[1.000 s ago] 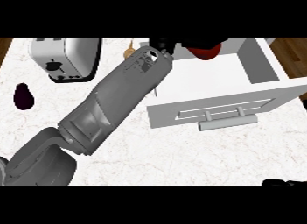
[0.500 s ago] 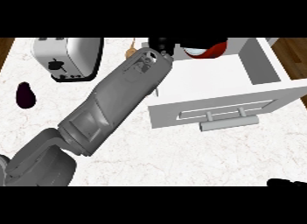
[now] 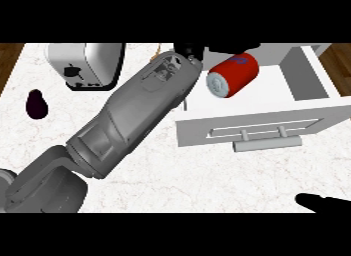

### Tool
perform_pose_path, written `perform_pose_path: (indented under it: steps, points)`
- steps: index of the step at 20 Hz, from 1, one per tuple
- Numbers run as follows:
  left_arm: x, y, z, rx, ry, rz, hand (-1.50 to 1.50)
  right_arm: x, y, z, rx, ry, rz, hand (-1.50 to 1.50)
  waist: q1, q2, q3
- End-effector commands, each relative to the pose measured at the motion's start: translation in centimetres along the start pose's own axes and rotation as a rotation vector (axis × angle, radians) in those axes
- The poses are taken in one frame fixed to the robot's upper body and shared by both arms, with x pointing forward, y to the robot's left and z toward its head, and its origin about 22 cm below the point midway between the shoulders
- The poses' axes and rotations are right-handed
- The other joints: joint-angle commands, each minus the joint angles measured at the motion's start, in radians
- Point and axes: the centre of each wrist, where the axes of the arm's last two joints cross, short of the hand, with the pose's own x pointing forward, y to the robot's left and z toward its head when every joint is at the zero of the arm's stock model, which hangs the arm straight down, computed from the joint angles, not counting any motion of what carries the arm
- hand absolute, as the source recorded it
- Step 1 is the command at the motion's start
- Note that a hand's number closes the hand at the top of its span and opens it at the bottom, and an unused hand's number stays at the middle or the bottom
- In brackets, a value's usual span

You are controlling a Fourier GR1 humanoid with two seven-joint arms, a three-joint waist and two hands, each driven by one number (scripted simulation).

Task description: Pick up the can, place it into the drawer and close the drawer

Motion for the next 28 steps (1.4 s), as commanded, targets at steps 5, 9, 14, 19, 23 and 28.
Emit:
perform_pose_path:
  steps: [5,9,14,19,23,28]
  points:
    - [2.6,-0.9,0.1,0.011,-0.027,0.017,-1.5,0.5,2.9,-1.8,0.09,-0.032,0.302,-1.5,0.043,-0.011,0.0]
    - [1.2,-0.5,0.3,0.0,-0.011,0.026,-1.5,-0.6,4.2,-2.2,0.133,0.001,0.443,-1.5,0.068,-0.016,-0.001]
    - [1.8,-1.0,1.0,-0.008,-0.009,0.041,-1.5,-3.6,8.7,-3.2,0.19,0.032,0.555,-1.5,0.093,-0.022,-0.001]
    - [3.2,1.8,-0.7,0.003,-0.005,0.022,-1.5,-7.1,10.9,-3.9,0.176,0.084,0.621,-1.5,0.124,-0.03,-0.001]
    - [3.0,3.3,-0.6,0.01,0.01,0.026,-1.5,-9.0,12.7,-4.5,0.118,0.108,0.594,-1.5,0.124,-0.031,-0.001]
    - [4.1,6.6,-1.3,0.001,0.006,-0.009,-1.5,-12.2,13.1,-5.7,0.117,0.14,0.632,-1.5,0.138,-0.031,0.0]
